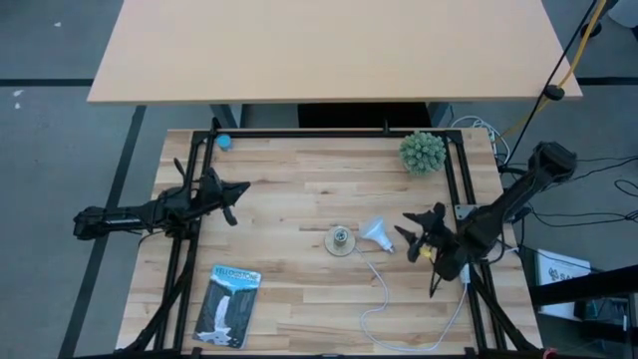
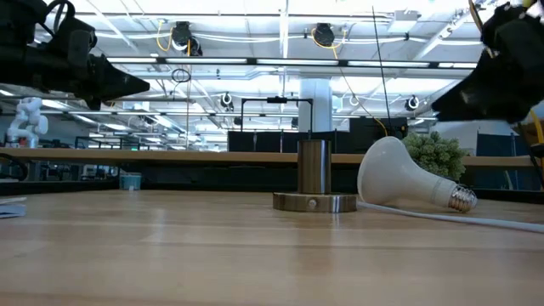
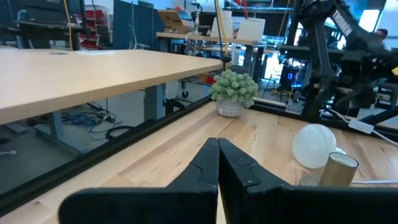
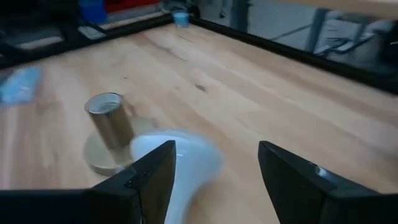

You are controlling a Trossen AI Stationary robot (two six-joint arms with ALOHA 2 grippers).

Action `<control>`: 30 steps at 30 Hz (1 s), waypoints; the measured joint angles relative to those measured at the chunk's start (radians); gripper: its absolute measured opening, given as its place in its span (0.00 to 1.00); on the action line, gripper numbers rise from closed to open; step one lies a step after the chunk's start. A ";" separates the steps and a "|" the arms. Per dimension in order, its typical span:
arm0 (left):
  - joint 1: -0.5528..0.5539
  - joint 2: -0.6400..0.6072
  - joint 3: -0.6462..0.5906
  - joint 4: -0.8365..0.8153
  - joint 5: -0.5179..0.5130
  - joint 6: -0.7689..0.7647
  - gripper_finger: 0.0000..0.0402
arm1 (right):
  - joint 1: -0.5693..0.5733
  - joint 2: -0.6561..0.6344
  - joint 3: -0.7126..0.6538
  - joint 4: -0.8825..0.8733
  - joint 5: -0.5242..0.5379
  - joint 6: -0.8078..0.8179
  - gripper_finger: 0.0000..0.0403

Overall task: Screw lightbulb
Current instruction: Return to Home Position

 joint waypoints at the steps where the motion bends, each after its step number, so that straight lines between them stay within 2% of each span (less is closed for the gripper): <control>1: 0.000 0.000 0.000 0.000 0.000 0.000 0.00 | -0.018 0.000 -0.043 0.138 -0.012 -0.078 0.54; 5: 0.000 0.000 0.000 0.000 0.001 0.000 0.00 | -0.116 -0.003 -0.216 0.712 -0.132 -0.437 0.54; 8: 0.000 0.000 0.000 0.000 0.001 0.000 0.00 | -0.234 -0.004 -0.311 1.158 -0.374 -0.737 0.54; 10: 0.000 0.000 0.000 0.000 0.001 0.000 0.00 | -0.330 -0.004 -0.346 1.354 -0.541 -0.888 0.54; 12: 0.000 0.000 0.000 0.000 0.001 0.000 0.00 | -0.422 -0.012 -0.363 1.449 -0.621 -0.972 0.54; 17: 0.000 0.000 0.000 0.000 0.001 0.000 0.00 | -0.624 -0.079 -0.362 1.391 -0.745 -1.038 0.54; 20: 0.000 0.000 0.000 0.000 0.001 0.000 0.00 | -0.694 -0.165 -0.362 1.300 -0.831 -1.061 0.54; 27: 0.000 0.000 0.000 0.001 0.001 0.000 0.00 | -0.741 -0.506 -0.362 0.724 -0.944 -0.959 0.54; 30: 0.000 0.000 0.000 0.001 0.001 0.000 0.00 | -0.740 -0.649 -0.362 0.527 -0.952 -0.900 0.54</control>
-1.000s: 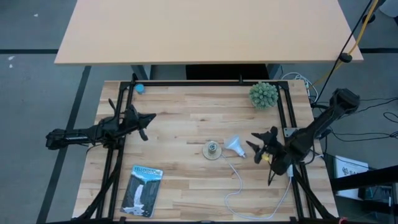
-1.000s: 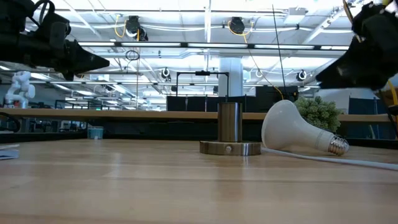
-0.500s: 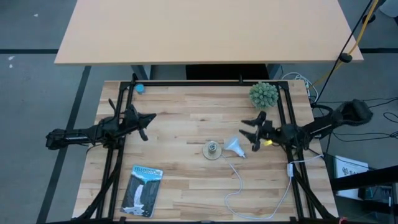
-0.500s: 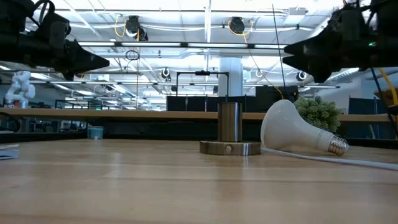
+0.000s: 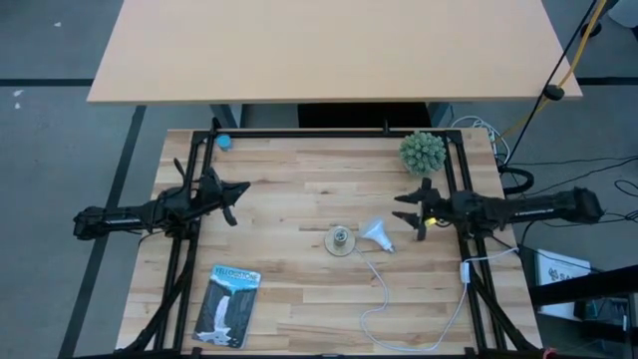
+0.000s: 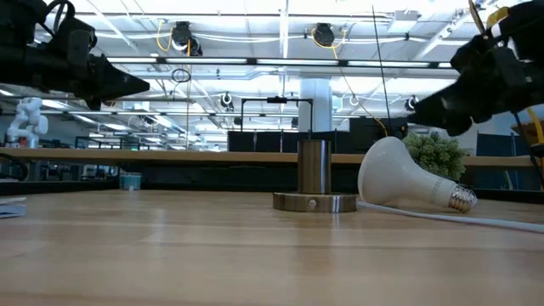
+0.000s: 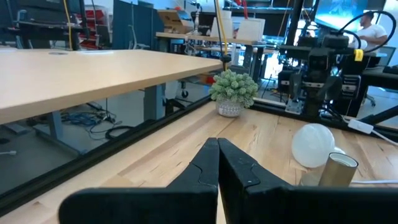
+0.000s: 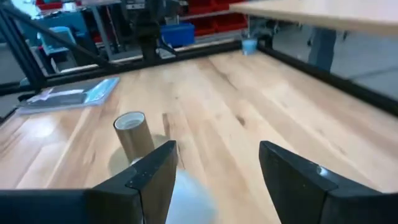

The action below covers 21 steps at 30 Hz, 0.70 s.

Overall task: Screw lightbulb
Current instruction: Return to Home Position

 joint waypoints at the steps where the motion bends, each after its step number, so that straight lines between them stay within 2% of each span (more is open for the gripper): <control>1: 0.000 0.000 0.000 0.000 0.000 0.000 0.00 | 0.003 -0.045 0.000 -0.053 0.000 0.016 0.54; 3: 0.000 0.000 0.000 0.000 0.000 0.000 0.00 | 0.010 -0.116 0.001 -0.151 -0.002 0.029 0.54; 8: 0.000 0.000 0.000 0.000 0.000 0.000 0.00 | 0.011 -0.199 0.004 -0.154 -0.022 -0.039 0.54; 10: 0.000 0.000 0.000 0.000 0.000 0.000 0.00 | 0.011 -0.203 0.004 -0.158 -0.050 -0.043 0.54; 15: 0.000 0.000 0.000 0.000 0.000 0.000 0.00 | 0.011 -0.184 0.004 -0.188 -0.206 -0.034 0.54; 21: 0.000 0.000 0.000 0.000 0.000 0.000 0.00 | 0.014 -0.146 0.004 -0.188 -0.204 -0.070 0.54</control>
